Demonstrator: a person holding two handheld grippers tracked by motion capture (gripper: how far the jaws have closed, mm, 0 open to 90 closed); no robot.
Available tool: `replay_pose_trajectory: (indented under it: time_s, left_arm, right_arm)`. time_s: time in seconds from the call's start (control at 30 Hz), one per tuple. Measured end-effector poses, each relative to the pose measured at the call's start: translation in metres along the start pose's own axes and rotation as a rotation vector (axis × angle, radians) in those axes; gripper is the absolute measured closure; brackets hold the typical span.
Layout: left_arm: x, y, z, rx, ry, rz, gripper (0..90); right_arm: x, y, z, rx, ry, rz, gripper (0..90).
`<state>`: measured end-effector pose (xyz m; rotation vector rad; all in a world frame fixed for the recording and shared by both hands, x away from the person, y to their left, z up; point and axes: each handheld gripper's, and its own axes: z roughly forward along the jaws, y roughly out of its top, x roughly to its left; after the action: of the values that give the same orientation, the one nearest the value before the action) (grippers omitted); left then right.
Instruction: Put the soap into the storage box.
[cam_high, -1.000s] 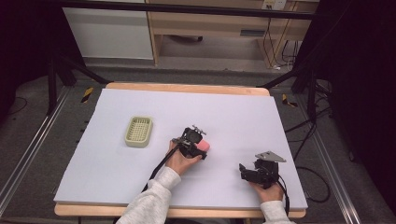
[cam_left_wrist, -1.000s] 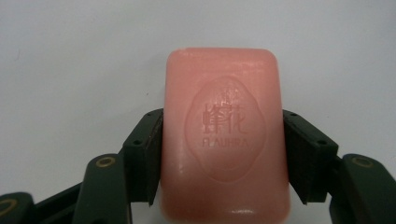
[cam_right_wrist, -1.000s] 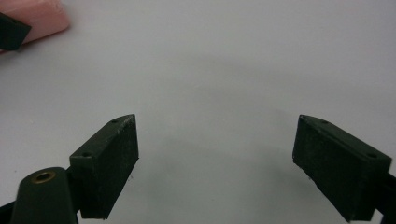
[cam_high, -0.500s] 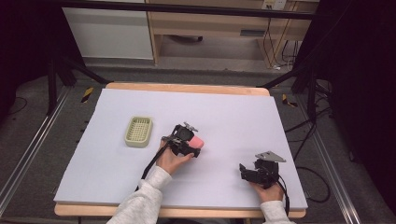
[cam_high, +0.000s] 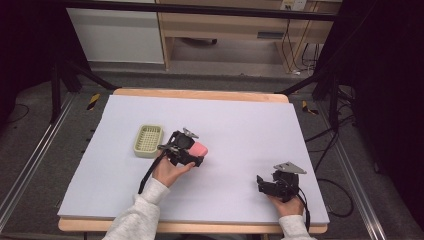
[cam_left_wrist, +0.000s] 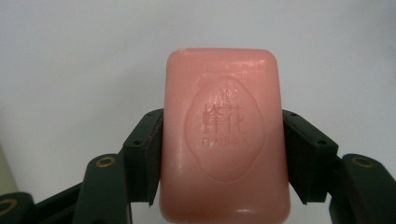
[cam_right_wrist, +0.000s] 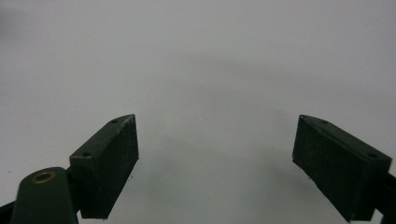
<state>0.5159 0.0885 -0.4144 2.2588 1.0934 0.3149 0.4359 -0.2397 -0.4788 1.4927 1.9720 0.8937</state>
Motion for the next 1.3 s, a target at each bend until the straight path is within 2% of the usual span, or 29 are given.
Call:
replay_pose_trajectory:
  time_s: [0.5, 0.9, 1.3]
  left_arm:
    - [0.026, -0.011, -0.029, -0.032, 0.028, -0.039, 37.3]
    - [0.05, -0.017, -0.047, -0.054, 0.069, -0.075, 37.3]
    - [0.073, -0.02, -0.055, -0.061, 0.105, -0.125, 37.3]
  right_arm:
    - [0.001, 0.0, 0.0, 0.002, -0.005, 0.002, 14.6]
    - [0.001, 0.0, 0.0, 0.003, -0.005, -0.001, 14.6]
    - [0.0, 0.0, 0.0, 0.003, -0.004, -0.001, 14.6]
